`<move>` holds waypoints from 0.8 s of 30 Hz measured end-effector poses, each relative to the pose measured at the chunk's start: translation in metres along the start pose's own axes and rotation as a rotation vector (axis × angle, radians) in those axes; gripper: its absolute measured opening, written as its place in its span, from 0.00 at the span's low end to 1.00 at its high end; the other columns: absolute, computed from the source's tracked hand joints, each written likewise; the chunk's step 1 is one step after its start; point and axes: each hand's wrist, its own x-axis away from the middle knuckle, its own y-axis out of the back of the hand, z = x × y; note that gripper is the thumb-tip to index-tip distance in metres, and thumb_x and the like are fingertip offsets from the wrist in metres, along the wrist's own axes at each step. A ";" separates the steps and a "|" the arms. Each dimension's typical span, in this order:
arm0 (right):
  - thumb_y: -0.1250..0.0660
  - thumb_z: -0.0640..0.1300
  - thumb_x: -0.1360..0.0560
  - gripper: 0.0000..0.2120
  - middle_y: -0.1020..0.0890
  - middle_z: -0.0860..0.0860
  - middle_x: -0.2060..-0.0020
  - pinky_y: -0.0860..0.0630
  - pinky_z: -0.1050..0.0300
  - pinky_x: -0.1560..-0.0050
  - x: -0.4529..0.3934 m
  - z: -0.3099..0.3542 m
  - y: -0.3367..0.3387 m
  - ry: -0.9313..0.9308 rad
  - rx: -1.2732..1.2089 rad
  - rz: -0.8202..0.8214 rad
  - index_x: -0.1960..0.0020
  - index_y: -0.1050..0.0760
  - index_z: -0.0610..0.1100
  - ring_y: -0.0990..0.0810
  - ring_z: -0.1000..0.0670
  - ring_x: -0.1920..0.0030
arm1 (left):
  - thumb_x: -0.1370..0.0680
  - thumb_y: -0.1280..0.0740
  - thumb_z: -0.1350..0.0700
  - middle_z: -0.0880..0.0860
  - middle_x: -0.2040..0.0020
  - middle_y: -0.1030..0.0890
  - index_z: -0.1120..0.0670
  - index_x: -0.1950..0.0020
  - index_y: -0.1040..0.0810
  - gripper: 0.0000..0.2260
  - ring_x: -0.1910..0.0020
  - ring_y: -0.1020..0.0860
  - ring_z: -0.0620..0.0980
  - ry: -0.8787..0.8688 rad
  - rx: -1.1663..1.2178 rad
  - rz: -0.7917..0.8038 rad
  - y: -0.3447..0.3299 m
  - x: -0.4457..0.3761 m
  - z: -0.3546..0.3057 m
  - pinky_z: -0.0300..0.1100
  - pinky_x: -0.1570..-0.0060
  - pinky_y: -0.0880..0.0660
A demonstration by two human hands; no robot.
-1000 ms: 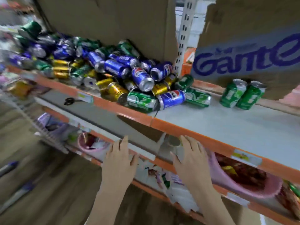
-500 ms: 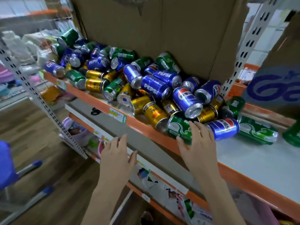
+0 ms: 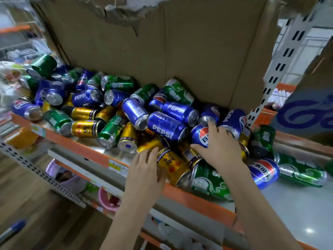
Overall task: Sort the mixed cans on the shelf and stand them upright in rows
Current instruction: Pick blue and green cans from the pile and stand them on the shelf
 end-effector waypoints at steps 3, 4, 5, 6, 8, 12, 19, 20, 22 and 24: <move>0.35 0.65 0.30 0.43 0.31 0.42 0.36 0.28 0.48 0.50 -0.015 0.006 0.002 -0.062 0.003 0.143 0.26 0.51 0.47 0.28 0.39 0.40 | 0.36 0.22 0.54 0.57 0.49 0.20 0.61 0.40 0.23 0.27 0.53 0.20 0.58 -0.043 0.035 -0.002 0.002 -0.013 -0.001 0.49 0.54 0.23; 0.34 0.64 0.30 0.42 0.30 0.42 0.37 0.29 0.49 0.53 -0.018 0.008 0.003 -0.082 -0.002 0.172 0.26 0.51 0.48 0.27 0.39 0.41 | 0.36 0.22 0.54 0.57 0.49 0.20 0.61 0.40 0.23 0.27 0.52 0.20 0.58 -0.054 0.043 -0.004 0.004 -0.019 0.000 0.49 0.53 0.23; 0.34 0.63 0.30 0.42 0.29 0.43 0.38 0.30 0.51 0.55 -0.021 0.009 0.004 -0.097 -0.004 0.178 0.26 0.50 0.48 0.26 0.40 0.42 | 0.36 0.22 0.54 0.57 0.49 0.20 0.61 0.40 0.24 0.27 0.51 0.21 0.58 -0.074 0.049 -0.008 0.006 -0.024 0.002 0.50 0.52 0.23; 0.33 0.61 0.30 0.41 0.29 0.43 0.39 0.32 0.52 0.56 -0.023 0.011 0.005 -0.108 -0.007 0.168 0.26 0.50 0.49 0.26 0.40 0.42 | 0.36 0.22 0.54 0.58 0.48 0.20 0.61 0.39 0.24 0.28 0.49 0.21 0.59 -0.098 0.055 -0.007 0.008 -0.031 0.004 0.50 0.50 0.24; 0.32 0.60 0.30 0.40 0.28 0.44 0.39 0.33 0.52 0.56 -0.024 0.013 0.007 -0.127 -0.022 0.159 0.27 0.48 0.50 0.26 0.40 0.42 | 0.36 0.22 0.54 0.58 0.46 0.21 0.61 0.37 0.25 0.30 0.46 0.23 0.60 -0.157 0.052 0.003 0.011 -0.043 0.008 0.51 0.46 0.26; 0.30 0.58 0.31 0.40 0.29 0.46 0.37 0.31 0.51 0.54 -0.013 0.019 0.010 -0.159 -0.126 0.086 0.27 0.48 0.53 0.27 0.40 0.41 | 0.29 0.29 0.49 0.56 0.30 0.34 0.54 0.25 0.41 0.35 0.30 0.38 0.57 -0.315 -0.039 0.110 0.026 -0.080 -0.005 0.49 0.31 0.39; 0.28 0.53 0.31 0.42 0.35 0.50 0.33 0.31 0.54 0.44 0.021 0.017 0.025 -0.199 -0.321 -0.199 0.26 0.48 0.50 0.31 0.46 0.36 | 0.27 0.31 0.48 0.56 0.26 0.44 0.47 0.24 0.54 0.40 0.27 0.46 0.59 -0.472 -0.333 0.379 0.012 -0.136 -0.015 0.51 0.28 0.49; 0.27 0.52 0.31 0.41 0.34 0.50 0.32 0.31 0.55 0.42 0.026 0.016 0.026 -0.216 -0.338 -0.230 0.26 0.47 0.49 0.31 0.47 0.35 | 0.27 0.31 0.48 0.57 0.26 0.45 0.46 0.24 0.56 0.41 0.28 0.45 0.59 -0.465 -0.348 0.395 0.009 -0.138 -0.016 0.53 0.28 0.49; 0.26 0.50 0.33 0.39 0.32 0.49 0.33 0.32 0.56 0.42 0.034 0.014 0.025 -0.240 -0.350 -0.311 0.28 0.42 0.48 0.30 0.47 0.36 | 0.28 0.29 0.49 0.58 0.27 0.47 0.45 0.24 0.57 0.43 0.28 0.45 0.61 -0.462 -0.389 0.400 0.003 -0.138 -0.018 0.55 0.28 0.49; 0.24 0.48 0.35 0.38 0.30 0.49 0.35 0.33 0.60 0.45 0.040 0.013 0.022 -0.258 -0.369 -0.381 0.30 0.38 0.47 0.29 0.47 0.38 | 0.28 0.30 0.50 0.60 0.27 0.47 0.45 0.24 0.58 0.43 0.28 0.45 0.63 -0.468 -0.420 0.370 -0.003 -0.134 -0.020 0.56 0.29 0.49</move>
